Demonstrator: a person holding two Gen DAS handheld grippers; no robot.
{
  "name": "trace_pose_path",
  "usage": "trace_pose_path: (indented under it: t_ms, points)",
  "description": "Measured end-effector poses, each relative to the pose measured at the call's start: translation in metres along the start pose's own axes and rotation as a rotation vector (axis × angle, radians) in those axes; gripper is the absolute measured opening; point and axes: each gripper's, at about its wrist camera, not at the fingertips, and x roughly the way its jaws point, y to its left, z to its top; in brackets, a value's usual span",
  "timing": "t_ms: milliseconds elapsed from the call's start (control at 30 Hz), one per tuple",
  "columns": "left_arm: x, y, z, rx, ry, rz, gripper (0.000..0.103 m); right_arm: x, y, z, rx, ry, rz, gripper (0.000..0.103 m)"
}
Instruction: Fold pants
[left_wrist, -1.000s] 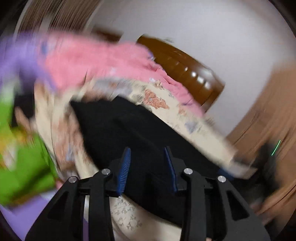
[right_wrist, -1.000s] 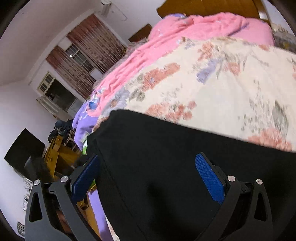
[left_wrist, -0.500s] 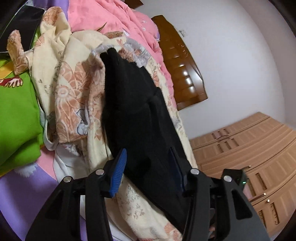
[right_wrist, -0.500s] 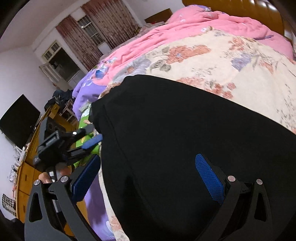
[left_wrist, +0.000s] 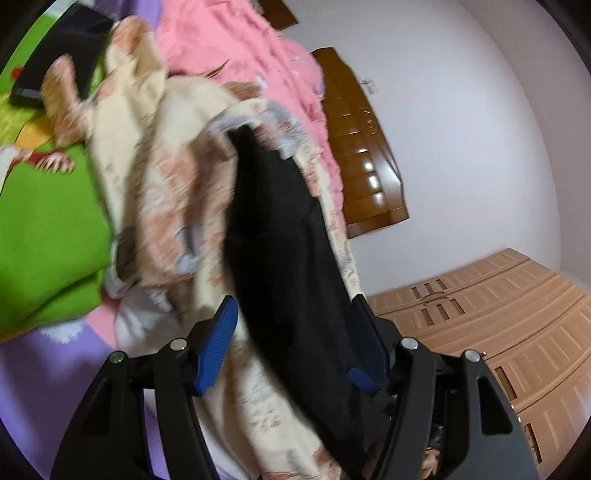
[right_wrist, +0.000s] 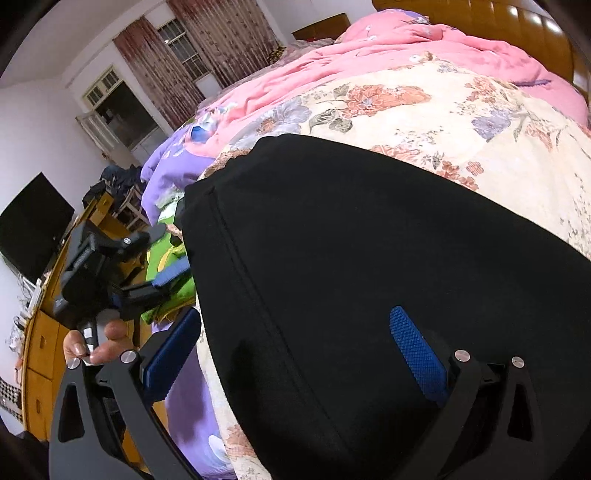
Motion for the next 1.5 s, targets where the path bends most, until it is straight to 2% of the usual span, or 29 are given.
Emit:
trace_pose_path:
  t_ms: [167,400,467,533,600,667,733,800,833,900,967,1033,1100,1200,1300,1400,1467,1500]
  points:
    - [0.012,0.008,0.019,-0.035,-0.007,0.022,0.064,0.001,0.002,-0.002,-0.008,0.001,-0.008,0.099]
    - [0.022,0.019,0.033,-0.082,-0.004,-0.039,0.062,0.003,0.002,-0.003,-0.013,0.002,-0.018,0.099]
    - [0.02,0.012,0.038,-0.062,-0.011,-0.046,0.061,0.005,0.004,-0.003,-0.024,0.002,-0.026,0.099]
    - [0.019,0.004,0.036,-0.029,-0.015,-0.021,0.055,0.006,0.004,-0.003,-0.028,0.001,-0.029,0.099]
    - [0.023,0.002,0.037,-0.016,-0.014,-0.003,0.054,0.006,0.005,-0.003,-0.028,-0.004,-0.031,0.099]
    - [0.03,0.007,0.04,-0.037,-0.001,-0.003,0.054,0.007,0.005,-0.004,-0.033,-0.006,-0.033,0.099]
    - [0.046,0.007,0.048,-0.035,0.025,-0.006,0.061,0.006,0.005,-0.004,-0.036,-0.008,-0.032,0.099]
    - [0.055,0.008,0.05,-0.035,0.038,-0.007,0.062,0.006,0.004,-0.004,-0.032,-0.012,-0.025,0.099]
    - [0.059,0.005,0.052,-0.031,0.039,0.003,0.058,0.005,0.004,-0.005,-0.031,-0.014,-0.021,0.099]
    - [0.056,-0.004,0.052,0.001,0.021,0.06,0.04,0.004,0.003,-0.005,-0.026,-0.016,-0.013,0.099]
    - [0.045,-0.019,0.046,0.045,-0.011,0.109,0.036,0.004,0.002,-0.005,-0.02,-0.018,-0.003,0.099]
    - [0.034,-0.046,0.032,0.158,-0.058,0.195,0.034,0.003,0.001,-0.004,-0.016,-0.02,0.006,0.099]
    - [0.029,-0.079,0.014,0.316,-0.105,0.301,0.034,0.002,0.0,-0.004,-0.011,-0.026,0.013,0.099]
    - [0.036,-0.141,-0.033,0.648,-0.192,0.458,0.034,-0.005,-0.006,-0.005,0.02,-0.059,0.029,0.099]
    - [0.051,-0.179,-0.081,0.886,-0.257,0.521,0.034,-0.039,-0.03,-0.006,0.138,-0.187,0.084,0.099]
    - [0.072,-0.201,-0.134,1.115,-0.229,0.544,0.034,-0.081,-0.066,-0.01,0.273,-0.303,0.117,0.099]
    - [0.096,-0.21,-0.178,1.302,-0.157,0.525,0.035,-0.106,-0.088,-0.014,0.35,-0.354,0.136,0.099]
    - [0.112,-0.208,-0.209,1.44,-0.089,0.526,0.036,-0.12,-0.1,-0.016,0.382,-0.371,0.127,0.099]
